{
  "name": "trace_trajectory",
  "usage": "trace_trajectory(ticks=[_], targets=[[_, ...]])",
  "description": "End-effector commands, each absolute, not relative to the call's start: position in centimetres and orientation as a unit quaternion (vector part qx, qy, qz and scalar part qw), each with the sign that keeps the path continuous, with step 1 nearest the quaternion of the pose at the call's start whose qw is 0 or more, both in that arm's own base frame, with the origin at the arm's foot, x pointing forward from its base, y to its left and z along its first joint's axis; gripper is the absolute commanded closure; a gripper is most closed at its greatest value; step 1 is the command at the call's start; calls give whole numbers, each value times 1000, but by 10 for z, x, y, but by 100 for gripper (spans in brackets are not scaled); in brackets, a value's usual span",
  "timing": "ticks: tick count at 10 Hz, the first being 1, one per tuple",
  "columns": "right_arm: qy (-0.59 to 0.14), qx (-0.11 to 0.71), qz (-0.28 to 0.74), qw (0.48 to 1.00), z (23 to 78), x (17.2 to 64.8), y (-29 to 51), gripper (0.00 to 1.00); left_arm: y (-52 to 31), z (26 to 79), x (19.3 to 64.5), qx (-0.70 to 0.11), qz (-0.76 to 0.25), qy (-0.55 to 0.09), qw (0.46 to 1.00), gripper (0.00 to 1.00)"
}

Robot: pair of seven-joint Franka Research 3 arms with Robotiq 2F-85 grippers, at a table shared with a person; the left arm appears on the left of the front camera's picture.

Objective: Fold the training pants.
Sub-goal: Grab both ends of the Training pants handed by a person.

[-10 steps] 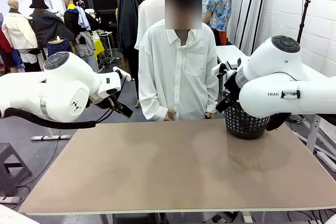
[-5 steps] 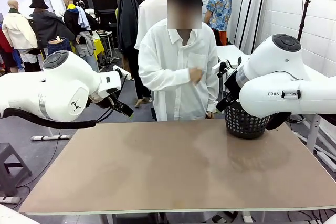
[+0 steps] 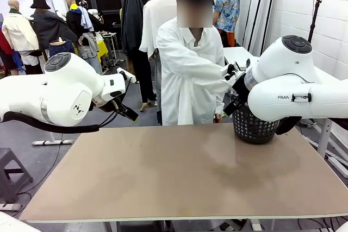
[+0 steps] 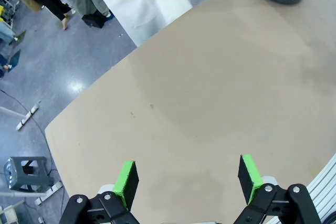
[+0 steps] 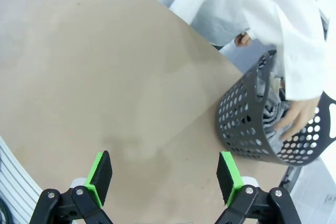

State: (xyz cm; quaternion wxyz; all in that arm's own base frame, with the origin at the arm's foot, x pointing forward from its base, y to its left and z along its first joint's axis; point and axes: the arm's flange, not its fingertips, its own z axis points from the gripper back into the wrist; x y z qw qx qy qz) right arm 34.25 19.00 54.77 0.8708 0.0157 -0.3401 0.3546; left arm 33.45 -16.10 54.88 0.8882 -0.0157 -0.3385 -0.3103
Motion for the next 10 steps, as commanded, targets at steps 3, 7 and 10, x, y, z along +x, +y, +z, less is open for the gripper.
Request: trace_trajectory(ticks=[3,7,10], targets=[[-340,18,356,870,548,342,191,0,-161,549,334,-15,-313,-339,887,0],[-340,18,356,870,548,342,191,0,-161,549,334,-15,-313,-339,887,0],[-340,18,356,870,548,342,191,0,-161,549,334,-15,-313,-339,887,0]])
